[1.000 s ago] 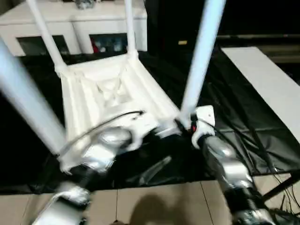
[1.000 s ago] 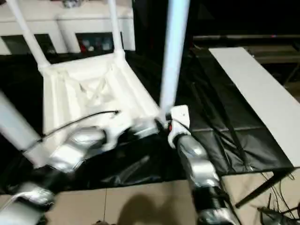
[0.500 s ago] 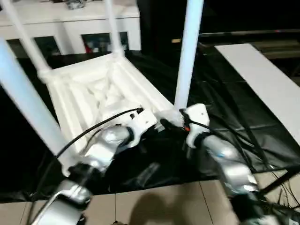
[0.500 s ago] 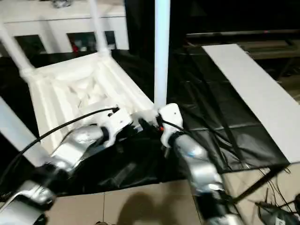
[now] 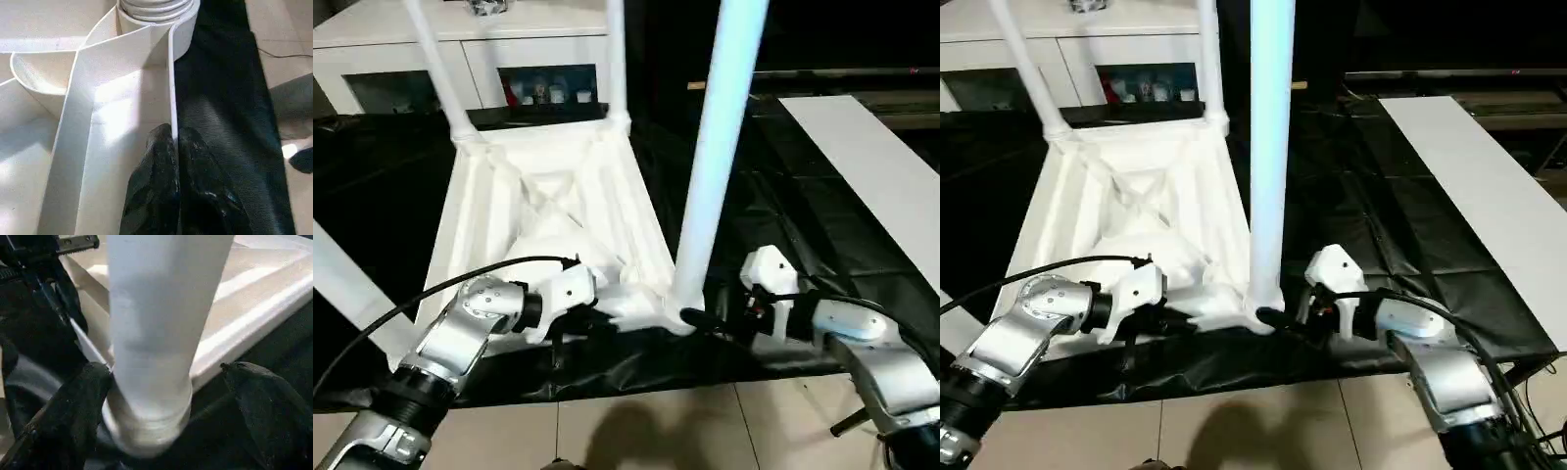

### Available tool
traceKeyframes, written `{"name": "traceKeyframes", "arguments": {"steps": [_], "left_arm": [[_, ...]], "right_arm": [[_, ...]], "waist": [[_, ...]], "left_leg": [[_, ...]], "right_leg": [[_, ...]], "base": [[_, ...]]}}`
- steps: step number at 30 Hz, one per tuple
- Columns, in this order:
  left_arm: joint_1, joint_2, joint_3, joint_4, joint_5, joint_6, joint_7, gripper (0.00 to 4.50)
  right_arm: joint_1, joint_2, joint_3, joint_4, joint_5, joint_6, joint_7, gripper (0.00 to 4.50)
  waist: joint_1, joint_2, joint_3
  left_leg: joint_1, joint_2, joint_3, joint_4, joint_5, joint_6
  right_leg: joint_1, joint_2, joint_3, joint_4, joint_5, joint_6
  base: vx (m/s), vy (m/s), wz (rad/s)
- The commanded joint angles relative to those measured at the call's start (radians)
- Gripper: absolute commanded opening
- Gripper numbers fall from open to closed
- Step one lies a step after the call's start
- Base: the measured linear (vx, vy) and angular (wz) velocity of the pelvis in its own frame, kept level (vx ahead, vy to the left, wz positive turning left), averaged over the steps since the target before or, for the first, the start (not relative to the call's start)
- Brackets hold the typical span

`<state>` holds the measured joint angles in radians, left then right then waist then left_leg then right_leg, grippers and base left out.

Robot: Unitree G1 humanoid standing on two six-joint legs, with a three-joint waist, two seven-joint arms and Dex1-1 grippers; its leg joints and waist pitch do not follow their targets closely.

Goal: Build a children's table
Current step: Rotate leg to tighten

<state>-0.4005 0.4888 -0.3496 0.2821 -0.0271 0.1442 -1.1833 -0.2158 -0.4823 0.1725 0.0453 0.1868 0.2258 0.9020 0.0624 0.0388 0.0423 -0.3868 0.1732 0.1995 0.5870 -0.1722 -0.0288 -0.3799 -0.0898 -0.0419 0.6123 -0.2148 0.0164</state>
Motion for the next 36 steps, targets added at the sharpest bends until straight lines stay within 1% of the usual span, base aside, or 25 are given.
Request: {"name": "traceKeyframes", "arguments": {"steps": [1,2,4,8,9,10,11,13,14,15,18,19,20,21,22,23,24,25,27,28,30,32,33,34,36], "left_arm": [[0.006,-0.005,-0.035,-0.014,0.001,0.003,-0.031,0.0],[0.003,-0.008,-0.035,-0.009,0.005,0.002,-0.028,0.0],[-0.003,-0.007,-0.037,-0.002,0.01,-0.004,-0.023,0.0],[-0.005,-0.005,-0.037,-0.003,0.012,0.0,-0.019,0.0],[-0.005,-0.005,-0.037,-0.003,0.012,0.001,-0.019,0.0],[-0.005,-0.005,-0.033,-0.006,0.011,0.004,-0.019,0.0],[-0.005,-0.005,-0.032,-0.005,0.01,0.004,-0.019,0.0],[-0.006,-0.004,-0.031,-0.002,0.013,0.002,-0.019,0.0],[-0.006,-0.003,-0.031,0.0,0.014,0.001,-0.019,0.0],[-0.006,-0.003,-0.03,0.001,0.015,0.0,-0.019,0.0],[-0.011,-0.009,-0.03,0.018,0.03,-0.012,0.006,0.0],[-0.023,-0.03,-0.028,0.041,0.053,-0.007,0.058,0.0],[-0.023,-0.03,-0.028,0.041,0.053,-0.007,0.058,0.0],[-0.035,-0.051,-0.027,0.061,0.071,0.006,0.106,0.0],[-0.042,-0.064,-0.025,0.072,0.079,0.018,0.133,0.0],[-0.059,-0.094,-0.02,0.098,0.092,0.035,0.188,0.0],[-0.076,-0.129,-0.01,0.122,0.096,0.066,0.242,0.0],[-0.092,-0.163,-0.001,0.146,0.097,0.092,0.287,0.0],[-0.127,-0.222,0.011,0.197,0.107,0.118,0.375,0.0],[-0.151,-0.256,0.016,0.236,0.116,0.124,0.426,0.0],[-0.196,-0.31,0.035,0.307,0.137,0.128,0.548,0.0],[-0.218,-0.338,0.044,0.338,0.137,0.124,0.577,0.0],[-0.225,-0.345,0.047,0.347,0.136,0.121,0.58,0.0],[-0.23,-0.348,0.047,0.354,0.137,0.117,0.578,0.0],[-0.231,-0.339,0.042,0.352,0.143,0.103,0.558,0.0]], "right_arm": [[-0.018,0.004,0.019,0.013,-0.014,-0.004,0.006,3.96],[-0.029,0.014,0.029,0.037,-0.031,-0.005,-0.003,3.96],[-0.044,0.018,0.044,0.069,-0.049,-0.008,-0.009,3.76],[-0.053,0.014,0.058,0.099,-0.06,-0.022,-0.003,3.42],[-0.054,0.015,0.057,0.101,-0.06,-0.022,-0.005,3.33],[-0.061,0.024,0.05,0.114,-0.058,-0.02,-0.013,3.21],[-0.063,0.025,0.049,0.117,-0.058,-0.021,-0.013,3.06],[-0.066,0.027,0.047,0.123,-0.058,-0.023,-0.014,3.0],[-0.066,0.027,0.047,0.124,-0.058,-0.023,-0.012,2.91],[-0.067,0.027,0.048,0.127,-0.057,-0.026,-0.01,2.72],[-0.067,0.034,0.043,0.141,-0.066,-0.029,-0.039,2.61],[-0.076,0.069,0.025,0.172,-0.082,-0.017,-0.123,2.58],[-0.076,0.069,0.025,0.172,-0.082,-0.017,-0.123,2.56],[-0.084,0.107,0.005,0.201,-0.095,0.0,-0.205,2.55],[-0.088,0.13,-0.006,0.215,-0.099,0.011,-0.251,2.54],[-0.094,0.175,-0.028,0.236,-0.102,0.033,-0.334,2.54],[-0.099,0.223,-0.046,0.253,-0.104,0.055,-0.413,2.53],[-0.104,0.266,-0.058,0.266,-0.109,0.073,-0.485,2.53],[-0.117,0.346,-0.064,0.283,-0.106,0.096,-0.572,2.52],[-0.131,0.397,-0.067,0.298,-0.109,0.103,-0.634,2.52],[-0.166,0.483,-0.073,0.341,-0.1,0.122,-0.715,2.52],[-0.197,0.524,-0.065,0.371,-0.105,0.106,-0.734,2.51],[-0.209,0.533,-0.056,0.378,-0.108,0.097,-0.724,2.51],[-0.217,0.536,-0.046,0.378,-0.114,0.084,-0.709,2.51],[-0.214,0.523,-0.032,0.348,-0.118,0.052,-0.671,2.51]], "waist": [[-0.002,-0.01,-0.054],[-0.001,-0.011,-0.055],[-0.001,-0.01,-0.057],[0.001,-0.011,-0.055],[0.0,-0.011,-0.053],[-0.002,-0.014,-0.052],[-0.002,-0.012,-0.052],[-0.003,-0.012,-0.052],[-0.004,-0.013,-0.052],[-0.004,-0.012,-0.052],[-0.005,-0.013,-0.053],[-0.006,-0.013,-0.052],[-0.007,-0.013,-0.051],[-0.01,-0.013,-0.049],[-0.012,-0.014,-0.049],[-0.015,-0.017,-0.048],[-0.015,-0.014,-0.048],[-0.018,-0.016,-0.047],[-0.024,-0.016,-0.046],[-0.028,-0.014,-0.046],[-0.029,-0.014,-0.046],[-0.028,-0.016,-0.046],[-0.029,-0.015,-0.046],[-0.03,-0.015,-0.046],[-0.028,-0.015,-0.047]], "left_leg": [[0.026,0.058,-0.027,-0.074,-0.258,0.022],[0.026,0.058,-0.027,-0.073,-0.246,0.025],[0.024,0.057,-0.026,-0.07,-0.213,0.037],[0.024,0.057,-0.027,-0.071,-0.235,0.035],[0.025,0.058,-0.028,-0.074,-0.254,0.029],[0.025,0.058,-0.028,-0.075,-0.269,0.022],[0.026,0.058,-0.029,-0.076,-0.278,0.015],[0.026,0.059,-0.029,-0.077,-0.285,0.01],[0.026,0.058,-0.029,-0.076,-0.285,0.009],[0.026,0.059,-0.03,-0.077,-0.286,0.009],[0.027,0.058,-0.028,-0.076,-0.284,0.01],[0.027,0.057,-0.028,-0.076,-0.289,0.009],[0.027,0.057,-0.028,-0.076,-0.291,0.007],[0.027,0.056,-0.029,-0.078,-0.306,-0.005],[0.031,0.054,-0.029,-0.079,-0.329,-0.02],[0.03,0.053,-0.03,-0.08,-0.336,-0.034],[0.03,0.053,-0.033,-0.081,-0.342,-0.041],[0.032,0.052,-0.036,-0.083,-0.365,-0.053],[0.033,0.052,-0.037,-0.086,-0.387,-0.063],[0.037,0.05,-0.038,-0.086,-0.412,-0.071],[0.041,0.048,-0.038,-0.084,-0.427,-0.071],[0.043,0.048,-0.04,-0.083,-0.44,-0.069],[0.04,0.048,-0.041,-0.085,-0.436,-0.067],[0.032,0.048,-0.043,-0.088,-0.427,-0.063],[0.033,0.05,-0.041,-0.089,-0.422,-0.058]], "right_leg": [[0.022,-0.055,0.039,-0.073,-0.154,-0.242],[0.023,-0.055,0.039,-0.072,-0.138,-0.243],[0.024,-0.054,0.037,-0.067,-0.095,-0.254],[0.026,-0.056,0.037,-0.07,-0.13,-0.247],[0.025,-0.056,0.038,-0.073,-0.156,-0.242],[0.024,-0.056,0.038,-0.074,-0.176,-0.238],[0.024,-0.056,0.039,-0.075,-0.187,-0.235],[0.023,-0.056,0.039,-0.075,-0.19,-0.231],[0.023,-0.056,0.039,-0.075,-0.186,-0.231],[0.023,-0.056,0.039,-0.075,-0.186,-0.232],[0.023,-0.055,0.04,-0.075,-0.175,-0.234],[0.022,-0.055,0.04,-0.076,-0.186,-0.232],[0.021,-0.054,0.04,-0.077,-0.19,-0.231],[0.019,-0.056,0.04,-0.081,-0.225,-0.229],[0.015,-0.056,0.04,-0.084,-0.272,-0.22],[0.016,-0.056,0.04,-0.086,-0.305,-0.207],[0.014,-0.058,0.04,-0.086,-0.323,-0.202],[0.011,-0.058,0.038,-0.09,-0.36,-0.185],[0.007,-0.057,0.039,-0.095,-0.371,-0.174],[0.002,-0.057,0.039,-0.098,-0.396,-0.169],[-0.003,-0.058,0.041,-0.105,-0.415,-0.16],[-0.003,-0.061,0.039,-0.112,-0.441,-0.143],[-0.001,-0.06,0.039,-0.11,-0.435,-0.141],[0.005,-0.059,0.037,-0.108,-0.419,-0.136],[0.003,-0.059,0.039,-0.107,-0.395,-0.133]], "base": [[0.0,0.0,0.0],[0.0,0.0,0.0],[0.0,0.0,0.0],[0.0,0.0,0.0],[0.0,0.0,0.0],[0.0,0.0,0.0],[0.0,0.0,0.0],[0.0,0.0,0.0],[0.0,0.0,0.0],[0.0,0.0,0.0],[0.0,0.0,0.0],[0.0,0.0,0.0],[0.0,0.0,0.0],[0.0,0.0,0.0],[0.0,0.0,0.0],[0.0,0.0,0.0],[0.0,0.0,0.0],[0.0,0.0,0.0],[0.0,0.0,0.0],[0.0,0.0,0.0],[0.0,0.0,0.0],[0.0,0.0,0.0],[0.0,0.0,0.0],[0.0,0.0,0.0],[0.0,0.0,0.0]]}}
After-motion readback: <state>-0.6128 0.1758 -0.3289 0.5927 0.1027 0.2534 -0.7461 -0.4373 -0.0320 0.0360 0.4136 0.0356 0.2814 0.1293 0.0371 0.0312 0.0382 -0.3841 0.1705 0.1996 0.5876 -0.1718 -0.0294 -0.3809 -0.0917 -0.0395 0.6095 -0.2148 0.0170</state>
